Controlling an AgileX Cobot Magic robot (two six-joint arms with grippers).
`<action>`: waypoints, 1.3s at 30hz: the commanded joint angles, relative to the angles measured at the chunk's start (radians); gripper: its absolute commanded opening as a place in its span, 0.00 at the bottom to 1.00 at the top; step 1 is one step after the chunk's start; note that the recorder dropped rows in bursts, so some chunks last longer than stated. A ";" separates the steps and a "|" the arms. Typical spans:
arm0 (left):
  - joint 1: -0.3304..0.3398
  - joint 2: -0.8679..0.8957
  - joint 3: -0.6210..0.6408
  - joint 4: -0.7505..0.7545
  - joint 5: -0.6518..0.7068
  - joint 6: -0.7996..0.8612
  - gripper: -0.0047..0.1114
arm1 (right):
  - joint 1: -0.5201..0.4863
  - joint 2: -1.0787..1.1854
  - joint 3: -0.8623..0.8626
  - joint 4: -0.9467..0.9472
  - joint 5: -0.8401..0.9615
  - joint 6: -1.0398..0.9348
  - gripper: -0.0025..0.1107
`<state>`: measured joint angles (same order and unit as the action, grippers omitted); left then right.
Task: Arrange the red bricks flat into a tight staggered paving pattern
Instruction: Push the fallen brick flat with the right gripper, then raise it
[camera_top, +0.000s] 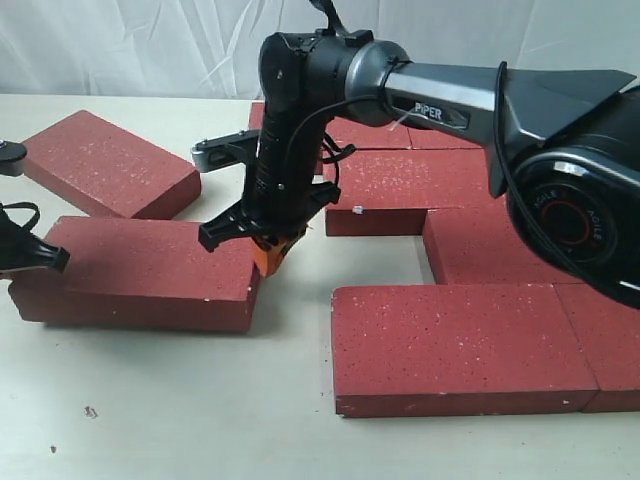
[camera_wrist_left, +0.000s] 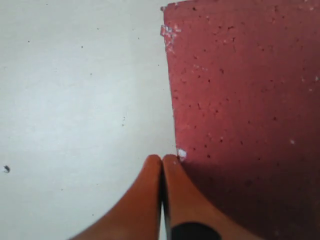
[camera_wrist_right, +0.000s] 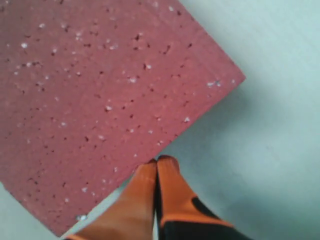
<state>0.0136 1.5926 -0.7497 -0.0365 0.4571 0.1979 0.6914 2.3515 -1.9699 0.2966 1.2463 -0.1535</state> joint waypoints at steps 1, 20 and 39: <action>-0.005 0.004 0.002 0.104 -0.005 -0.072 0.04 | 0.007 -0.015 0.004 0.012 -0.025 -0.007 0.02; -0.005 0.047 0.002 0.392 -0.101 -0.359 0.04 | -0.034 -0.189 0.004 -0.100 -0.032 0.054 0.02; -0.007 0.083 0.002 0.272 -0.263 -0.352 0.04 | -0.213 -0.334 0.071 -0.030 -0.062 0.054 0.02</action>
<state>0.0097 1.6740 -0.7482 0.2577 0.2039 -0.1526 0.4837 2.0268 -1.9361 0.2498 1.2103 -0.0993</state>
